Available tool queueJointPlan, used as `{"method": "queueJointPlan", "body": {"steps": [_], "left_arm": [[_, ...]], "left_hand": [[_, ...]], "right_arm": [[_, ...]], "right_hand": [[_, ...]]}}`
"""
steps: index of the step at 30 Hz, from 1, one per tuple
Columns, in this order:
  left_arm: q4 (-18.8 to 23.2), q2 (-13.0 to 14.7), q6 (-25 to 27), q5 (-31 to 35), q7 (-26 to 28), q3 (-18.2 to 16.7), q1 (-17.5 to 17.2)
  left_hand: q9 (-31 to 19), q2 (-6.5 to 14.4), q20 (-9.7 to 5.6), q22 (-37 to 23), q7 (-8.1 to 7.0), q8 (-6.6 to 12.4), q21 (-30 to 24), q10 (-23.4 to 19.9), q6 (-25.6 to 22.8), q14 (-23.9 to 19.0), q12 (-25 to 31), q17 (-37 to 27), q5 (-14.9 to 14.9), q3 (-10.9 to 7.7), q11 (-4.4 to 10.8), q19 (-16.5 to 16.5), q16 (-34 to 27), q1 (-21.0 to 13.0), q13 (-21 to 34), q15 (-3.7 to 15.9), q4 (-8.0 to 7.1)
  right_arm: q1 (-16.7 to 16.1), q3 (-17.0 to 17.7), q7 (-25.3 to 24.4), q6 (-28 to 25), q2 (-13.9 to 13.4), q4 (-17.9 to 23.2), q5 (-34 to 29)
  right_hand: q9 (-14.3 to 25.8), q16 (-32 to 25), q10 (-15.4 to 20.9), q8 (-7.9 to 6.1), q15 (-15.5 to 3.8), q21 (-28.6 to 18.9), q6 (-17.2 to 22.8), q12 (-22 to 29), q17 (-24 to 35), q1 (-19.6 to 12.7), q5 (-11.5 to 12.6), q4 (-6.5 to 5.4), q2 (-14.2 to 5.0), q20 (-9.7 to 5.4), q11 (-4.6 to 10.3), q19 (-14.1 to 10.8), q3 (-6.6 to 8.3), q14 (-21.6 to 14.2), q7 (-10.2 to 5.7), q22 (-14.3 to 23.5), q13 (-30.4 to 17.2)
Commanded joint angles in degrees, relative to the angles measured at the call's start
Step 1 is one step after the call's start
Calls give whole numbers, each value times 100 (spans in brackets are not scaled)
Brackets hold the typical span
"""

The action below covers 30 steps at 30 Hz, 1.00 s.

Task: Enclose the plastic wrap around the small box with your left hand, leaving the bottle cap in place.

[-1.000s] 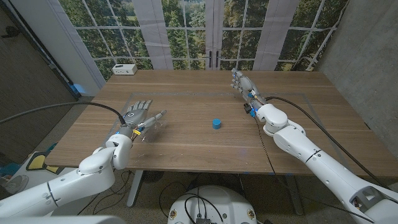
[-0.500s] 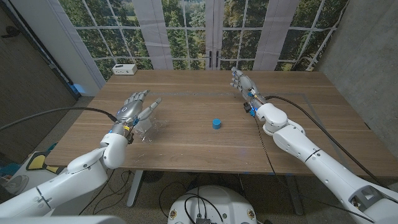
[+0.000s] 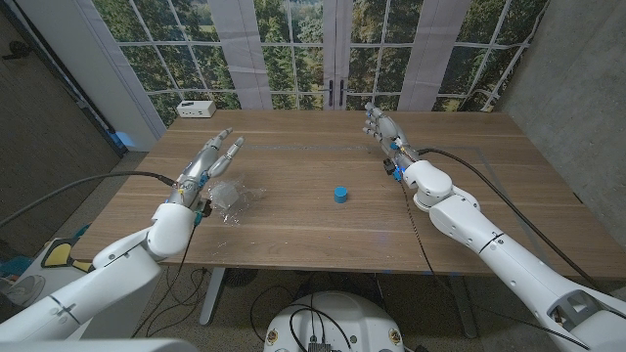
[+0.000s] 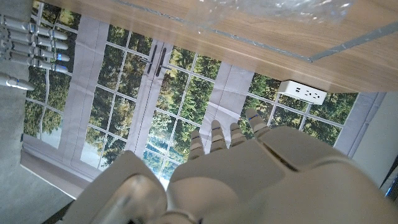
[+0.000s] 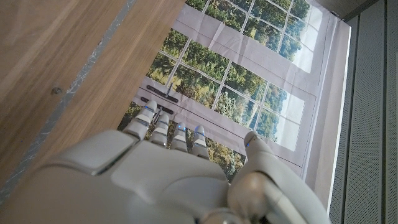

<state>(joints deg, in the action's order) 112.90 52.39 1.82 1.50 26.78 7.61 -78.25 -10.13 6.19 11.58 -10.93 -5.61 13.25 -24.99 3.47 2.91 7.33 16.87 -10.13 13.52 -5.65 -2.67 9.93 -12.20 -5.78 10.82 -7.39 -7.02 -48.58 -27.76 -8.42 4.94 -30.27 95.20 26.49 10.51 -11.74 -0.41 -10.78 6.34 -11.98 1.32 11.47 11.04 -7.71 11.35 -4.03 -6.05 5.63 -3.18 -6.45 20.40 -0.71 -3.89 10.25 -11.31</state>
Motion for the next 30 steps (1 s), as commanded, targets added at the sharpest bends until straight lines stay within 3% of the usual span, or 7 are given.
{"method": "queueJointPlan", "body": {"steps": [1,6,13,16,18,23,30], "left_arm": [[-477,-390,-1252,-868,-596,-291,189],[-872,-490,-1876,-1555,-1319,-256,446],[-1154,-524,-2089,-2063,-1852,-226,717],[-1428,-549,-2259,-2491,-2335,-147,931],[-1584,-645,-2388,-2554,-2386,-95,1040],[-2056,-649,-2490,-3438,-3402,57,1415],[-2510,-812,-2356,-4404,-4245,175,1775]], "left_hand": [[-10,219,50,-5,-15,-36,21,33,-38,52,-21,-13,-4,-42,-33,327,20,-53,16,-8,-1],[-10,213,51,-7,-13,-45,31,32,-49,5,-31,-14,-10,-53,-38,334,9,-64,16,-19,3],[-10,193,52,-11,-10,-59,70,38,-85,54,-57,-18,-20,-69,-41,395,44,-81,16,-50,10],[-9,186,53,-12,-12,-69,95,42,-92,71,-69,-20,-24,-76,-51,441,55,-87,16,-62,13],[-9,177,56,-15,-26,-93,116,109,-71,83,-108,-23,-28,-84,-53,471,65,-92,17,-66,14],[-6,162,44,-30,-120,-199,99,334,75,59,-242,-29,-41,-113,-1,362,72,-103,15,-72,10],[-4,154,50,-33,-146,-231,100,298,133,39,-244,-31,-42,-122,-3,337,71,-106,13,-51,8]], "right_arm": [[-90,64,-39,65,-32,33,20],[-186,89,-97,117,-78,105,-30],[-424,132,-401,64,-83,333,-110],[-485,147,-530,40,-90,407,-188],[-507,154,-557,45,-87,419,-199],[-567,172,-718,9,-139,542,-369],[-633,274,-965,-257,-284,811,-559]], "right_hand": [[23,15,28,-31,43,-13,34,16,24,19,-13,-3,39,15,-24,-79,39,-35,21,16,-18],[23,13,42,-31,50,-14,37,20,23,19,-15,4,55,24,-26,-86,33,-44,19,16,-17],[23,3,82,-33,54,-22,45,33,27,41,-19,-1,83,41,-45,-115,11,-67,20,15,-17],[23,1,86,-34,47,-23,50,34,30,52,-20,-5,92,45,-44,-121,2,-68,23,15,-17],[23,0,93,-34,46,-24,49,36,30,57,-20,-7,97,50,-48,-124,-2,-71,13,15,-17],[23,-6,121,-34,47,-31,54,44,33,81,-21,-12,127,48,-60,-150,-26,-84,23,14,-17],[22,-8,144,-39,31,-33,74,49,34,101,-18,-7,175,58,-62,-169,-56,-94,29,13,-16]]}}
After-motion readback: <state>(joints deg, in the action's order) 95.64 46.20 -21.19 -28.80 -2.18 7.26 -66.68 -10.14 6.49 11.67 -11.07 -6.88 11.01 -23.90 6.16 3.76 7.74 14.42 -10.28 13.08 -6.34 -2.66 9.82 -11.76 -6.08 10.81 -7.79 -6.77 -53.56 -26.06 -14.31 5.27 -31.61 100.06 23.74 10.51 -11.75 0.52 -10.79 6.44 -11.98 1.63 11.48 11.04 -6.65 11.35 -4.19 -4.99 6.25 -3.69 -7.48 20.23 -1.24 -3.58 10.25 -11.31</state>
